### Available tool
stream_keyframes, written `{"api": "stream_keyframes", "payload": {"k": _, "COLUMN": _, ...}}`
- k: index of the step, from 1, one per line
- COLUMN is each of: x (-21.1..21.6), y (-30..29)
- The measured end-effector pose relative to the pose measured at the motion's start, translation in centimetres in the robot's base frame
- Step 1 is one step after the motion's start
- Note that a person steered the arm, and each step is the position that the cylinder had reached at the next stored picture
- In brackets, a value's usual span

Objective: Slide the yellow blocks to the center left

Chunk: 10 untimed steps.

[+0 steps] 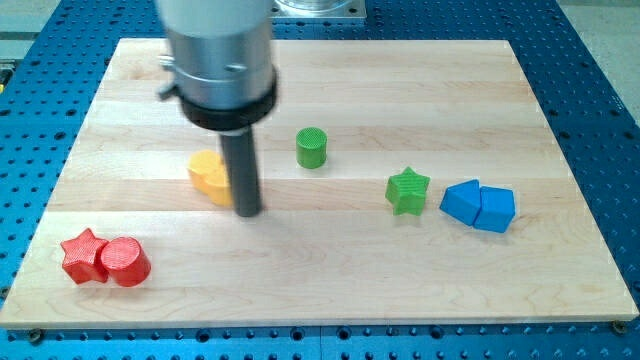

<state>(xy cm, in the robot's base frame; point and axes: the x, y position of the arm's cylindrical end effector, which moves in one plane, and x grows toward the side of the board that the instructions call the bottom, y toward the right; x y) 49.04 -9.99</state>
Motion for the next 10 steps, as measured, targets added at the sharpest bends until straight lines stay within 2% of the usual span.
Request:
{"api": "stream_keyframes", "payload": {"k": 1, "x": -3.0, "y": -3.6}}
{"api": "stream_keyframes", "payload": {"k": 2, "x": -3.4, "y": -1.5}}
{"api": "stream_keyframes", "payload": {"k": 3, "x": -5.8, "y": -3.0}}
{"api": "stream_keyframes", "payload": {"k": 5, "x": -5.9, "y": -8.7}}
{"api": "stream_keyframes", "payload": {"k": 6, "x": -4.1, "y": -4.7}}
{"api": "stream_keyframes", "payload": {"k": 7, "x": -0.5, "y": -4.9}}
{"api": "stream_keyframes", "payload": {"k": 8, "x": -0.9, "y": -9.1}}
{"api": "stream_keyframes", "payload": {"k": 9, "x": -1.5, "y": -9.1}}
{"api": "stream_keyframes", "payload": {"k": 10, "x": -2.8, "y": -13.1}}
